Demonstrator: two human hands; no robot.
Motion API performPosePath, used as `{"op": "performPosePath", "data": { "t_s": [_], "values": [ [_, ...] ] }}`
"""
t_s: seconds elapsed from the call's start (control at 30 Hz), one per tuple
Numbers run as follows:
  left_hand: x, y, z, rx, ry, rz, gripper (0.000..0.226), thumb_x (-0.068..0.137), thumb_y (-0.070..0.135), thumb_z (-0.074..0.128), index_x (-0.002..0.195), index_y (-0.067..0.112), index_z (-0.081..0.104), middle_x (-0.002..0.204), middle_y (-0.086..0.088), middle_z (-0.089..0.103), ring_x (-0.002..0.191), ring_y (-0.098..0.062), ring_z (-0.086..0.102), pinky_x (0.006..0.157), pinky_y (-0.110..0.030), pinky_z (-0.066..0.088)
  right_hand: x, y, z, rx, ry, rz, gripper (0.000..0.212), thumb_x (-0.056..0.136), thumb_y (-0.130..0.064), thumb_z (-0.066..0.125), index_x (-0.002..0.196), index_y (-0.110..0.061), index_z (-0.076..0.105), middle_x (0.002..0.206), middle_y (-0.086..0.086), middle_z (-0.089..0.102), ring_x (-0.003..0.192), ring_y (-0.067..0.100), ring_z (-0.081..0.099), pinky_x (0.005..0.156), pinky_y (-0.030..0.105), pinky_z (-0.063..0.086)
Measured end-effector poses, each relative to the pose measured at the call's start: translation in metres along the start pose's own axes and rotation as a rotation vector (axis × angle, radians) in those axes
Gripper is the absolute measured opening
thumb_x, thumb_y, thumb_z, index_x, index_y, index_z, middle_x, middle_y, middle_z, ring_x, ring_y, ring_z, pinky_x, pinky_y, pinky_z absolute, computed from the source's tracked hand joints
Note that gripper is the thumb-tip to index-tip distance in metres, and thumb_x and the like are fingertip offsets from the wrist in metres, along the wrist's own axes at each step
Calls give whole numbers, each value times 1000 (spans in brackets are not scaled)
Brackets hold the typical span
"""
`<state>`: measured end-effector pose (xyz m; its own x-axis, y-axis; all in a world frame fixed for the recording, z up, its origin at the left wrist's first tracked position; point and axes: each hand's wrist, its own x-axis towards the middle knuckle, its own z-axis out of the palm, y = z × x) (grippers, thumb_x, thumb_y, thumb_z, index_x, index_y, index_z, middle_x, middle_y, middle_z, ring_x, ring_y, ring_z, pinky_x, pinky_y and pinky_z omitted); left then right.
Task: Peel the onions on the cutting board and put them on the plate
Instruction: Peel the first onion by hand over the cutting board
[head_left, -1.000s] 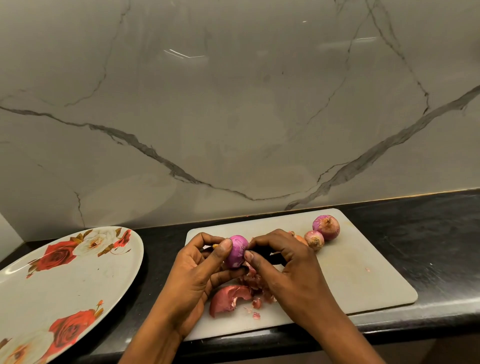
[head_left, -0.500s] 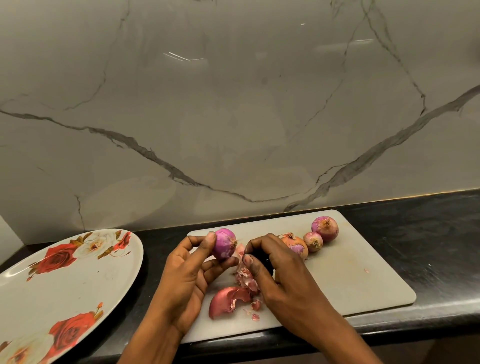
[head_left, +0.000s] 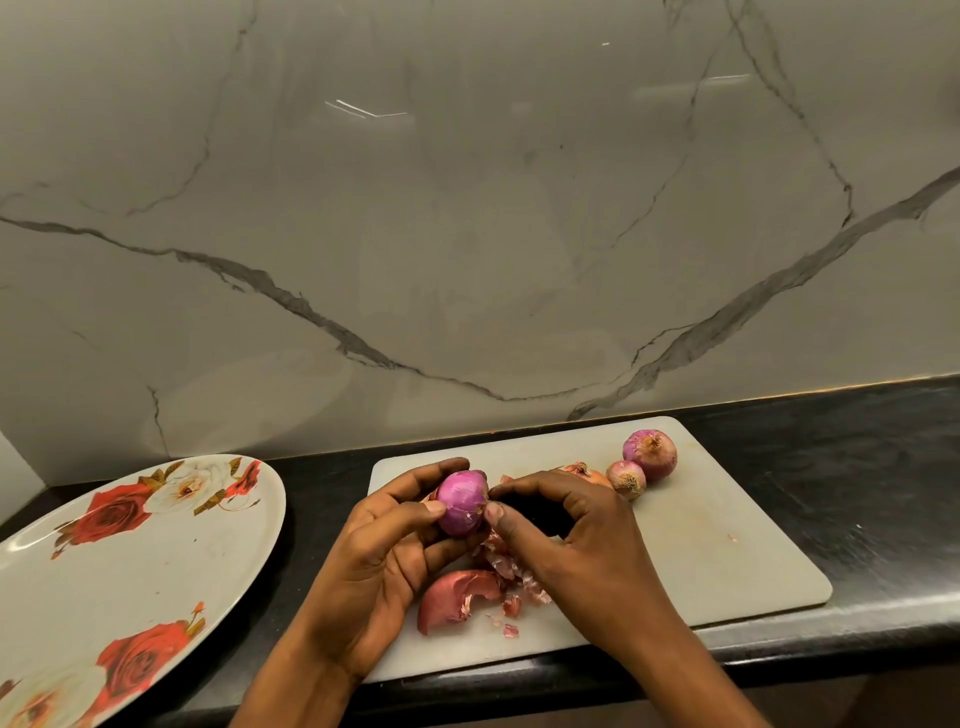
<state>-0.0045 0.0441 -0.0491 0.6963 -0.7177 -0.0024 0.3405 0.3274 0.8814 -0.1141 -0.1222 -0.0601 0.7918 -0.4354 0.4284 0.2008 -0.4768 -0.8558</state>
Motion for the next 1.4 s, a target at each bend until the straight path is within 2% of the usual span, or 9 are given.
{"op": "performPosePath", "data": {
  "t_s": [0.13,0.23,0.33,0.47,0.77,0.9,1.03,1.23,1.4],
  "values": [
    [1,-1,0,68,5,0,51,86,12,70,137,8,66,138,-22,66,125,-44,66,99,-47,60,0,0,0,12,0,-10,15,89,-28,82,103,-34,81,95,-24,77,95,-5,72,82,13,57],
    [1,-1,-1,86,-5,1,49,84,9,72,133,8,70,140,-21,66,126,-43,66,98,-48,60,1,0,-2,68,9,10,7,89,-28,81,95,-32,83,87,-21,78,87,-1,75,77,17,59],
    [-1,0,1,99,-28,0,47,83,6,72,130,7,72,138,-21,66,124,-43,67,94,-44,62,2,0,-4,119,14,54,6,87,-32,83,91,-28,85,81,-15,79,82,6,77,75,28,64],
    [-2,1,4,138,-34,0,45,84,6,72,129,6,73,138,-22,67,123,-44,67,94,-43,62,3,1,-5,174,-12,117,3,88,-27,82,88,-26,85,80,-9,80,80,13,78,75,43,66],
    [-2,2,6,147,-36,-5,47,87,8,70,133,2,69,134,-25,68,121,-46,68,92,-44,63,3,0,-5,186,-7,120,2,86,-27,84,87,-26,85,81,-10,80,81,10,78,76,33,65],
    [-1,1,5,155,-36,-19,47,87,8,70,133,1,68,133,-26,68,120,-48,68,93,-46,63,2,0,-4,151,2,111,4,87,-23,82,85,-27,83,80,-13,79,80,6,76,72,21,60],
    [1,0,4,150,-41,-29,45,88,9,69,133,1,68,135,-27,67,123,-48,66,97,-50,60,1,-1,-1,106,16,90,9,89,-22,80,83,-30,80,79,-16,77,79,3,74,70,16,57],
    [1,1,2,91,-44,-28,44,88,9,69,131,1,70,136,-28,66,124,-47,65,98,-49,60,0,-2,-1,66,53,81,8,89,-21,81,84,-27,82,77,-17,76,77,1,74,68,15,56],
    [1,0,2,99,-21,-17,44,85,9,71,129,3,72,135,-26,67,124,-45,67,95,-45,62,-1,-3,-2,68,45,71,6,88,-25,82,93,-29,84,83,-20,78,85,0,75,76,18,61]
  ]
}}
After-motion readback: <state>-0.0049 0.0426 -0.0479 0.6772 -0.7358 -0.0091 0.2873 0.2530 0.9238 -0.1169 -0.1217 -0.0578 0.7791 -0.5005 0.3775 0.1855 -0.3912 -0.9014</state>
